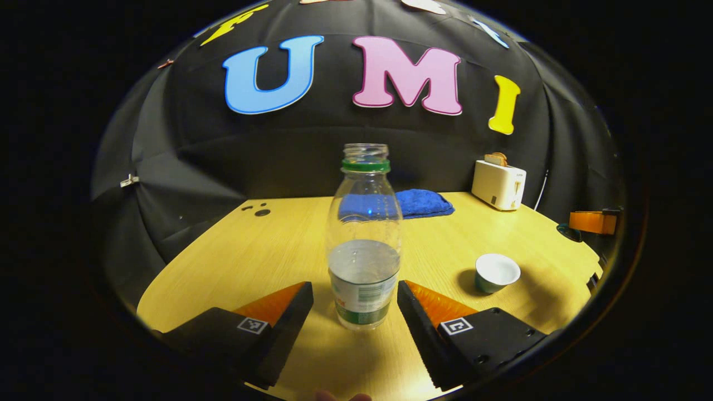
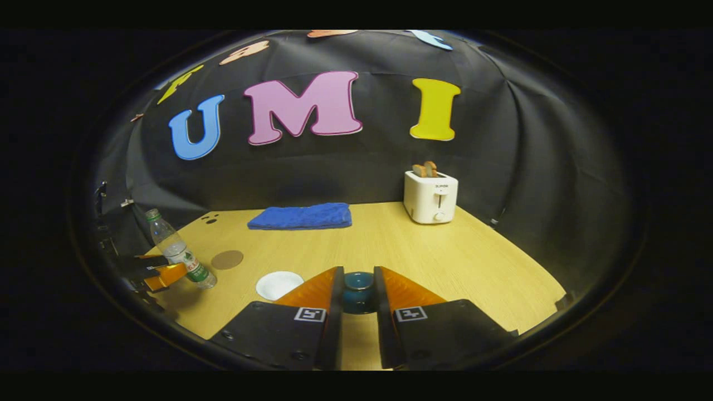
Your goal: Open the teacup lid with one hand, grasp the water bottle and pour water into the teacup with the other hand; after pouring, place the water bottle on the coaster and then close the teacup lid.
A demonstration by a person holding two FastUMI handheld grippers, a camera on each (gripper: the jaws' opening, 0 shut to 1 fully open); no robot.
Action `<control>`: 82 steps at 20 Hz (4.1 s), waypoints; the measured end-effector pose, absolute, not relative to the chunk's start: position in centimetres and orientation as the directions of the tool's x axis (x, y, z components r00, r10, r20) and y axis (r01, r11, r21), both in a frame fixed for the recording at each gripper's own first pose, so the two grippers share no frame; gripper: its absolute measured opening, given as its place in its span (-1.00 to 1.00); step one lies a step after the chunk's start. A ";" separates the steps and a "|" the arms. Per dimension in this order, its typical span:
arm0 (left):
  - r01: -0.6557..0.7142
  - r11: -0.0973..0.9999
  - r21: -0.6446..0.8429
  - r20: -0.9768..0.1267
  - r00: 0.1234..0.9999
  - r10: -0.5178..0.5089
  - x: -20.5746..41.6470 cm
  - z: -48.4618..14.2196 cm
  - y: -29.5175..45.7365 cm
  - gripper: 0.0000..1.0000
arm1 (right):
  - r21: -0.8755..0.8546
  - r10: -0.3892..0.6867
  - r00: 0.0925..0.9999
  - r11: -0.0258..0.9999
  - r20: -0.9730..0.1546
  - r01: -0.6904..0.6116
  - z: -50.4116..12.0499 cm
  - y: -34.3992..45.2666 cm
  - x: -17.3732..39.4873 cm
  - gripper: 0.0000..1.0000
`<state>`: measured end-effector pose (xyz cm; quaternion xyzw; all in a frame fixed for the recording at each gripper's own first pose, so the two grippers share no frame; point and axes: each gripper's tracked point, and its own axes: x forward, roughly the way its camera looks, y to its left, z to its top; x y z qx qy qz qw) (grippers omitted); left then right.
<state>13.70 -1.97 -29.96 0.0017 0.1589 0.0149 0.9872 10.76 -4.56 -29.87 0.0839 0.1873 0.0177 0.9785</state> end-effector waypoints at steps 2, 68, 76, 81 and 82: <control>-0.003 0.999 0.038 -0.301 0.953 0.014 14.7 -30.3 -2.4 0.92 | 0.171 0.061 0.928 0.985 -0.368 0.003 -30.1 -4.8 10.6 -0.39; 0.150 -0.419 0.896 -0.111 0.987 0.116 22.5 -28.7 -6.3 0.50 | 0.175 0.002 0.950 0.983 -0.314 0.055 -30.3 -12.0 9.8 -0.39; 0.039 -0.536 0.843 -0.037 0.999 0.015 23.8 -26.5 -8.0 0.49 | 0.174 -0.001 0.950 0.983 -0.312 0.058 -30.5 -12.0 9.7 -0.39; -0.056 -0.581 0.812 0.029 0.998 -0.055 24.1 -25.0 -9.0 0.49 | 0.175 -0.002 0.950 0.983 -0.312 0.060 -30.6 -11.9 9.7 -0.39; -0.081 -0.581 0.810 0.044 0.996 -0.077 24.0 -24.6 -9.6 0.49 | 0.174 -0.003 0.950 0.983 -0.312 0.060 -30.6 -12.0 9.6 -0.39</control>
